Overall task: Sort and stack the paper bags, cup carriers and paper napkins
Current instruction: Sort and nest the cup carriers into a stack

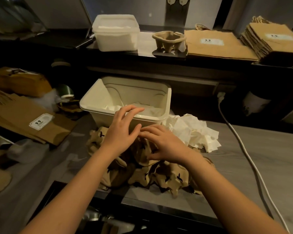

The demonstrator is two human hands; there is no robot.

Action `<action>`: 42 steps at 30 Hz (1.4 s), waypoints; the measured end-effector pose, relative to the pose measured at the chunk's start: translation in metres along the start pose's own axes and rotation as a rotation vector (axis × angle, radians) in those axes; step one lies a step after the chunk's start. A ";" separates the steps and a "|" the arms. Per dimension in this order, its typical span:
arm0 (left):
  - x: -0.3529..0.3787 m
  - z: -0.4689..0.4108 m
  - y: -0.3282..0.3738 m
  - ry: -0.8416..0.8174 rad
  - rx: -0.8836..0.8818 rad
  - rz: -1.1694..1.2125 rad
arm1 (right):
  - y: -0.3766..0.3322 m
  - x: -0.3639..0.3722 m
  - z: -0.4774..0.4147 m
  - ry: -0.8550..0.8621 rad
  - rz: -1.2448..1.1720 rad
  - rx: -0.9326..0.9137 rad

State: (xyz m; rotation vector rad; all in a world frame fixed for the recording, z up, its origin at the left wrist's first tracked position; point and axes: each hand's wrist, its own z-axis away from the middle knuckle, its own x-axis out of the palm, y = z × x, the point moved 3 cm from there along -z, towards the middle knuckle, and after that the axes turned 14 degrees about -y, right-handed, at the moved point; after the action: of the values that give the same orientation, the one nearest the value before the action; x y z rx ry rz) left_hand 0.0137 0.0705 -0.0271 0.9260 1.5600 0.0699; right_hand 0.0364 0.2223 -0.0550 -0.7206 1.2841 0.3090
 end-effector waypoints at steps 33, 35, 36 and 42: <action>-0.023 0.009 -0.032 -0.009 -0.626 1.513 | 0.013 -0.009 -0.012 -0.010 -0.428 0.109; -0.026 0.009 -0.037 -0.002 -0.643 1.488 | 0.017 0.008 -0.010 -0.155 -0.248 0.110; -0.026 0.010 -0.038 -0.004 -0.655 1.478 | 0.018 0.015 -0.009 -0.185 -0.203 0.120; -0.020 0.012 -0.038 -0.050 -0.702 1.462 | 0.015 0.036 -0.012 -0.036 -0.005 0.120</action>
State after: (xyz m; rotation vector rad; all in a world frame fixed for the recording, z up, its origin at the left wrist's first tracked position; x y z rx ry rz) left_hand 0.0031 0.0278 -0.0343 1.2492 0.4274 1.4860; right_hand 0.0282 0.2196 -0.0947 -0.6140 1.2559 0.2379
